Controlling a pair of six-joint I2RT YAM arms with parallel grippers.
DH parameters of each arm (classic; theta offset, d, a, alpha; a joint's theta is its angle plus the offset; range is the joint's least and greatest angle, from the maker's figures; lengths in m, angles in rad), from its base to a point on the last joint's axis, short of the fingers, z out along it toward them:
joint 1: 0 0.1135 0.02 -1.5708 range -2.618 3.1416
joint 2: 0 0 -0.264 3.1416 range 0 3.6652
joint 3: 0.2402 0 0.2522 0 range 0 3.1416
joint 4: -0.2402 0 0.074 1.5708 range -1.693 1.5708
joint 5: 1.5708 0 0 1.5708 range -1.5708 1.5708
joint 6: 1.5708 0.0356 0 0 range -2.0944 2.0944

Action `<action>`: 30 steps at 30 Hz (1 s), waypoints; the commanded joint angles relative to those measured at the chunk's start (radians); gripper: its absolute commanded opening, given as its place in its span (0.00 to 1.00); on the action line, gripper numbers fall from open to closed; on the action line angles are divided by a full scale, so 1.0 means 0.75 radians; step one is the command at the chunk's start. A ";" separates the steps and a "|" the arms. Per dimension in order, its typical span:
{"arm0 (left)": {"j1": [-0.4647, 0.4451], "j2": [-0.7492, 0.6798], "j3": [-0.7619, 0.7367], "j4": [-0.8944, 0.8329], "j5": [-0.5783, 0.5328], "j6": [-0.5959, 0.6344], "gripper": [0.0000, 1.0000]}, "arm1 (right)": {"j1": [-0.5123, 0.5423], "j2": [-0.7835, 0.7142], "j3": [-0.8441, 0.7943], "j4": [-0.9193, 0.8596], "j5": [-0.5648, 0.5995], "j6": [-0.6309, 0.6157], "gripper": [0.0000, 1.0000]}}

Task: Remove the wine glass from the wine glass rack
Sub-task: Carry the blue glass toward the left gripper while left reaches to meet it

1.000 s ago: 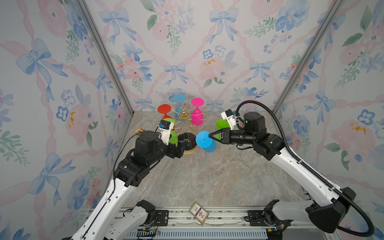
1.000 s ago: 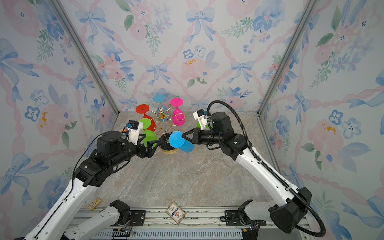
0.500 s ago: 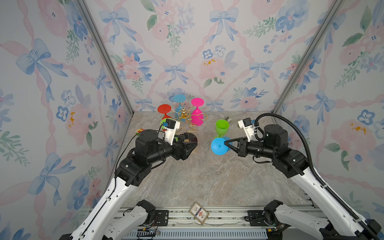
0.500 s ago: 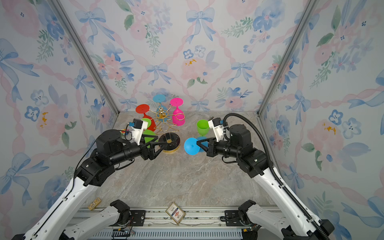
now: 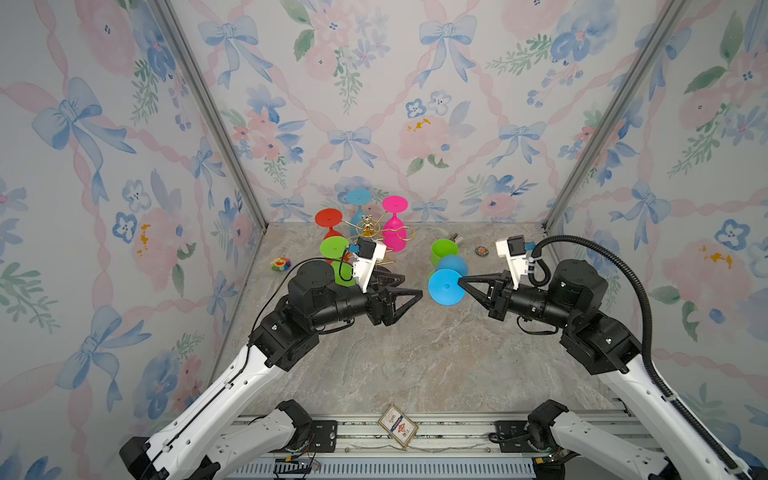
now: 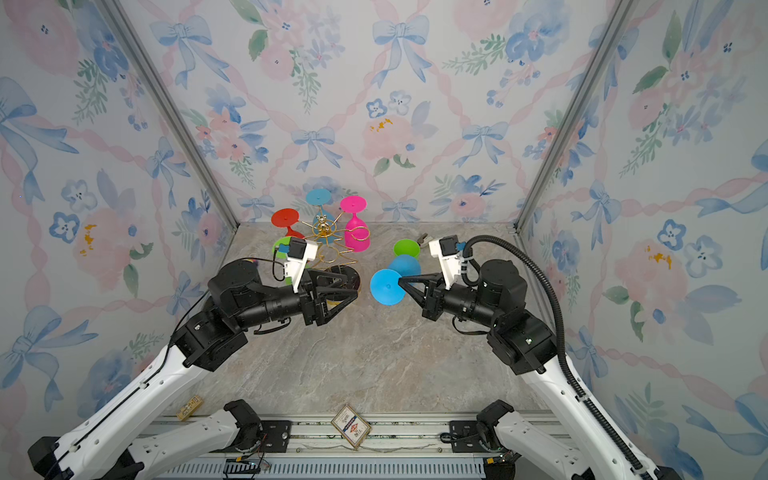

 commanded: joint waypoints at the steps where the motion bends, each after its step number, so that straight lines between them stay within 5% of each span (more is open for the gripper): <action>1: -0.015 0.020 -0.022 0.146 0.082 -0.075 0.77 | 0.011 -0.023 -0.006 0.128 -0.042 -0.001 0.00; 30: -0.049 0.140 0.011 0.306 0.237 -0.180 0.42 | 0.083 0.001 -0.067 0.338 -0.101 -0.041 0.00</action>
